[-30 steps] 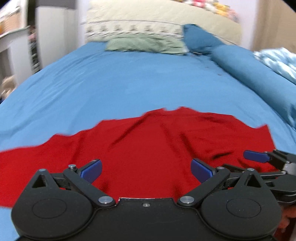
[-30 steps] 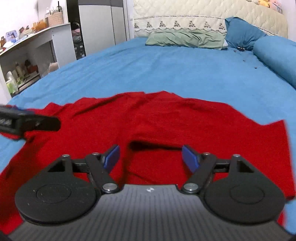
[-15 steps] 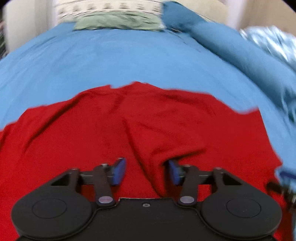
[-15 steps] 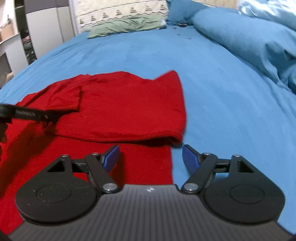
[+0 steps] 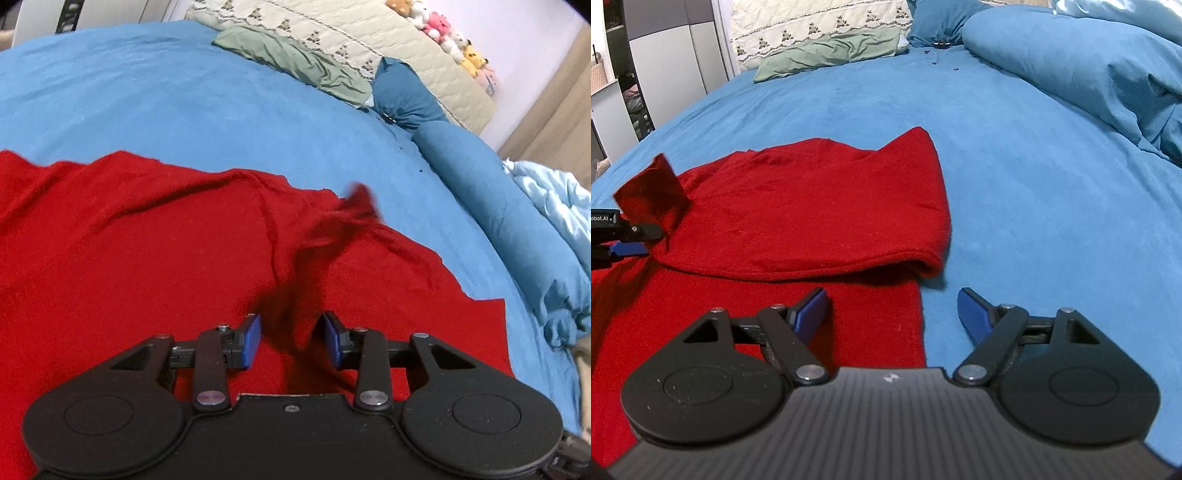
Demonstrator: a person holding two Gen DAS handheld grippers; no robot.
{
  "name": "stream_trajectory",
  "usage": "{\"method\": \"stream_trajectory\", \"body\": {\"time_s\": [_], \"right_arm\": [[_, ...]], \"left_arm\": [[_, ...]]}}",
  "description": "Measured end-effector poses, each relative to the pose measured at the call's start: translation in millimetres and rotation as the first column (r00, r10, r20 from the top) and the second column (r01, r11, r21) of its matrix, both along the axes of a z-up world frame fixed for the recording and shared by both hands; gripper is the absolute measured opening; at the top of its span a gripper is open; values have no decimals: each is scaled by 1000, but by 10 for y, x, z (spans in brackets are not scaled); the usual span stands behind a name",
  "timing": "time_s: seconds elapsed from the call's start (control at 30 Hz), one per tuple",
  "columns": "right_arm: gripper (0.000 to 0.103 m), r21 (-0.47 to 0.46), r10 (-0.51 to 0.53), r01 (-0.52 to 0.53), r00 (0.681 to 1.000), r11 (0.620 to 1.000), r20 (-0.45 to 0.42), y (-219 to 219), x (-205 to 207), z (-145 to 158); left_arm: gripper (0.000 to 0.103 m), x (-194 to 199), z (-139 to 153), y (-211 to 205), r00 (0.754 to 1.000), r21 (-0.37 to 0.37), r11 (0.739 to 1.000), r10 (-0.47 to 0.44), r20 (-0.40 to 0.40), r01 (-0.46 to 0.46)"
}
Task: Fold small clothes
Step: 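Grasp the other sleeve with the left tool, fold it across the body, release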
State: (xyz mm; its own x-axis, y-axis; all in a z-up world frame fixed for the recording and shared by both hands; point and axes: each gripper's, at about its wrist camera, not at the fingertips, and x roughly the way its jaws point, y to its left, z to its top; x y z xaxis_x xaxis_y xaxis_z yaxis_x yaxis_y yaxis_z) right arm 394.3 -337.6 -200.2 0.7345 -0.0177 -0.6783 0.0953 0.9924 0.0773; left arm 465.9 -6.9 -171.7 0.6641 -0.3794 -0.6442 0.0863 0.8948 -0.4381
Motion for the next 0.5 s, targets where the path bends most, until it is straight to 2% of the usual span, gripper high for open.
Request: {"method": "stream_trajectory", "body": {"time_s": [0.1, 0.13, 0.17, 0.2, 0.27, 0.37, 0.5], "right_arm": [[95, -7, 3, -3, 1000, 1000, 0, 0, 24, -3], [95, -8, 1, -1, 1000, 1000, 2, 6, 21, -3], [96, -10, 1, -1, 1000, 1000, 3, 8, 28, -7], [96, -13, 0, 0, 1000, 1000, 3, 12, 40, -11], [97, -25, -2, 2, 1000, 1000, 8, 27, 78, -28], [97, -47, -21, 22, 1000, 999, 23, 53, 163, -56], [97, -83, -46, 49, 998, 995, 43, 106, 283, -72]], "left_arm": [[40, -37, 17, -32, 999, 34, 999, -20, 27, 19], [37, -28, 18, -38, 999, 35, 999, -24, 33, 23], [31, -20, 21, -41, 999, 34, 999, -22, 40, 21], [3, -15, 24, -38, 999, 39, 999, -20, 45, 18], [3, -20, 65, -33, 997, 44, 999, -17, 73, 14], [3, -74, 250, 7, 986, 49, 999, 14, 164, -22], [3, -207, 540, 250, 954, 58, 990, 105, 279, -126]]}}
